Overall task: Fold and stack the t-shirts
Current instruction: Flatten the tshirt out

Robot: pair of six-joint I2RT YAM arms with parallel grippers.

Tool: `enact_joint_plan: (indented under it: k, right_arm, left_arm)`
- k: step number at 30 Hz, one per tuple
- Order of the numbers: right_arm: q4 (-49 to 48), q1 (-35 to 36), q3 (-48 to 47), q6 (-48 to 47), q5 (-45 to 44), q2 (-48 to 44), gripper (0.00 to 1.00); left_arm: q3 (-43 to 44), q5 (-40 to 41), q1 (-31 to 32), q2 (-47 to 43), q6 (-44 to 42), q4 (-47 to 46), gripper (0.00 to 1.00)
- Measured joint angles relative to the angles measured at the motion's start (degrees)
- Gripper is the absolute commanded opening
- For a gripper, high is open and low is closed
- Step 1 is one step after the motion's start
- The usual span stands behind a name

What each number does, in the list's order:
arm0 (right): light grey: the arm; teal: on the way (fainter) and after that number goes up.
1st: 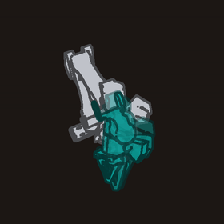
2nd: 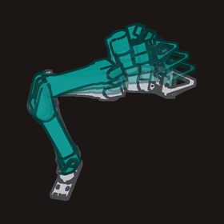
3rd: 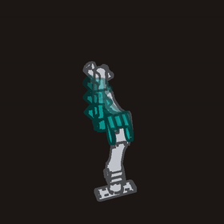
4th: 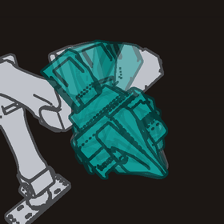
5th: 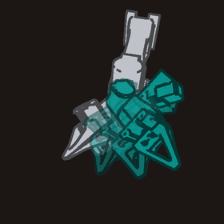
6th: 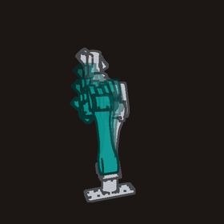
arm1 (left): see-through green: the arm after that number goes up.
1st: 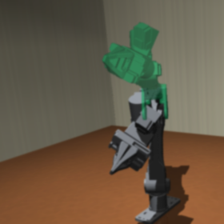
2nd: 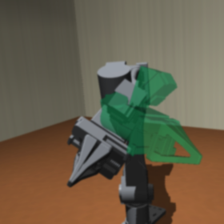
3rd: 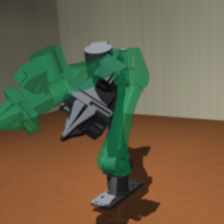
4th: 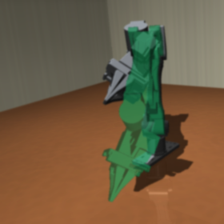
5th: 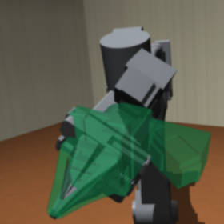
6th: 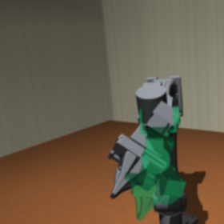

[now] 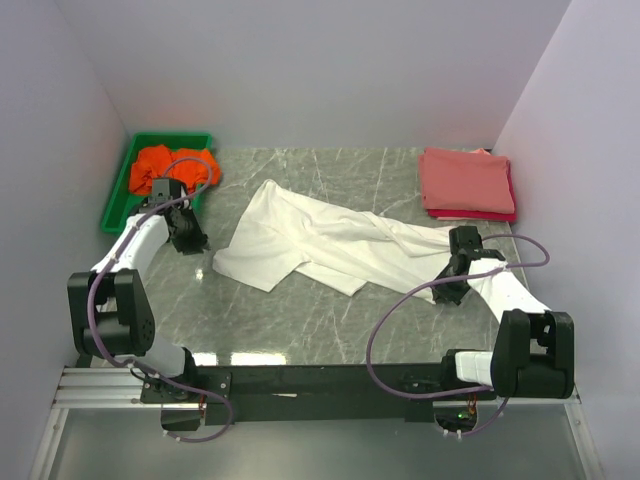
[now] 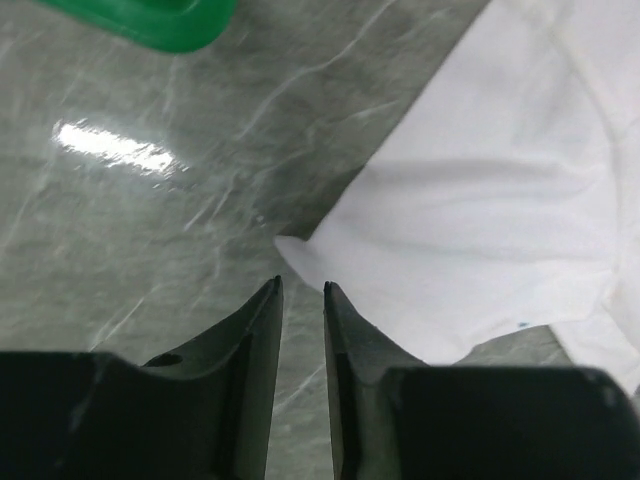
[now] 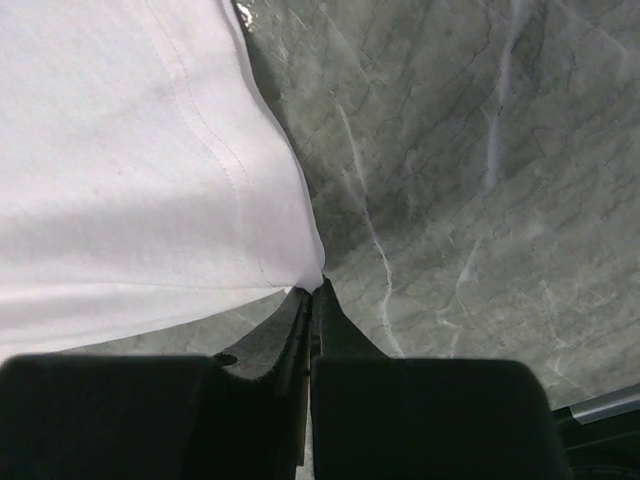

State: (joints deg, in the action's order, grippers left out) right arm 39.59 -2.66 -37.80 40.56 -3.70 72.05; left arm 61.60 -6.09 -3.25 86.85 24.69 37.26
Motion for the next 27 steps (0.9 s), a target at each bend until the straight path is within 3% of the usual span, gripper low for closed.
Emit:
enact_joint_plan:
  k: [9,13,17,27]
  right_arm:
    - [0.0,-0.7,0.0,-0.8,-0.1,1.4,0.0]
    - [0.0,-0.8,0.0,-0.8,-0.1,1.4,0.0]
    - [0.0,-0.8,0.0,-0.8,-0.1,1.4,0.0]
    - [0.0,-1.0,0.0,-0.8,-0.1,1.4,0.0]
  left_arm:
    - [-1.6,0.8,-0.4,-0.9,-1.5,2.6,0.31]
    - [-3.7,-0.6,-0.4,-0.7,-1.6,1.7,0.41]
    - [-6.1,-1.8,-0.3,0.5,-1.5,0.1,0.44]
    - [-7.4,-1.5,1.3,5.4,-1.6,-4.4,0.44]
